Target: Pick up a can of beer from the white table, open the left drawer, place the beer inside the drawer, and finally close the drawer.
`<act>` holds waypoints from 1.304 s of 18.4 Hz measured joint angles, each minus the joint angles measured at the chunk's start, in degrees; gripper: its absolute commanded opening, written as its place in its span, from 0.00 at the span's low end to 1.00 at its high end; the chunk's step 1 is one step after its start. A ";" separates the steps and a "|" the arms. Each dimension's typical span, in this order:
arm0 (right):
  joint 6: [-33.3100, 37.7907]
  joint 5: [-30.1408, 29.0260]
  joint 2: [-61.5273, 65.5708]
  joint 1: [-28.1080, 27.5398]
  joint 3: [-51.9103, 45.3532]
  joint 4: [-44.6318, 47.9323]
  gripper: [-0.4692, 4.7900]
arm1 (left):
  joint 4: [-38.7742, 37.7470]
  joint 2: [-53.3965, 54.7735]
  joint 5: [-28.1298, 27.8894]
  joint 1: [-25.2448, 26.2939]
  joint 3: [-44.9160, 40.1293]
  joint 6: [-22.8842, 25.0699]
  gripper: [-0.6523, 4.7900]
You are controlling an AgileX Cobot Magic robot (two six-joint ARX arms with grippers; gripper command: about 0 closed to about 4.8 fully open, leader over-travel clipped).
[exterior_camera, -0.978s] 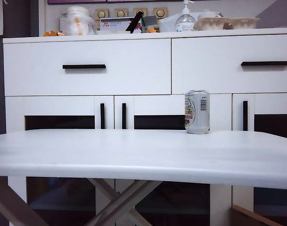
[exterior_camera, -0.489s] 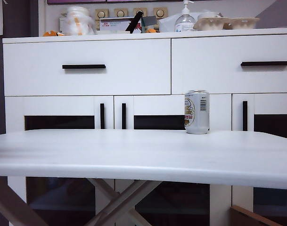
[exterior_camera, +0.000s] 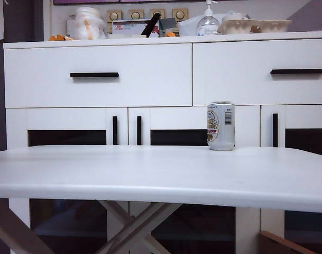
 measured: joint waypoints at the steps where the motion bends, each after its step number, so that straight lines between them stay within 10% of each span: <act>1: 0.00 0.00 1.27 0.04 0.74 0.02 0.09 | -0.17 2.64 1.27 -0.02 2.49 1.42 0.11; 15: -0.20 -1.03 29.53 6.23 7.04 21.40 0.11 | -9.88 26.34 20.68 -9.01 27.98 4.66 0.11; 18: -0.50 -1.55 32.52 7.21 7.19 23.39 1.00 | -10.51 26.75 20.59 -9.22 28.17 4.79 0.11; 24: -0.70 -4.70 44.76 8.35 15.91 24.33 1.00 | -10.69 26.99 18.10 -10.84 28.17 4.81 0.11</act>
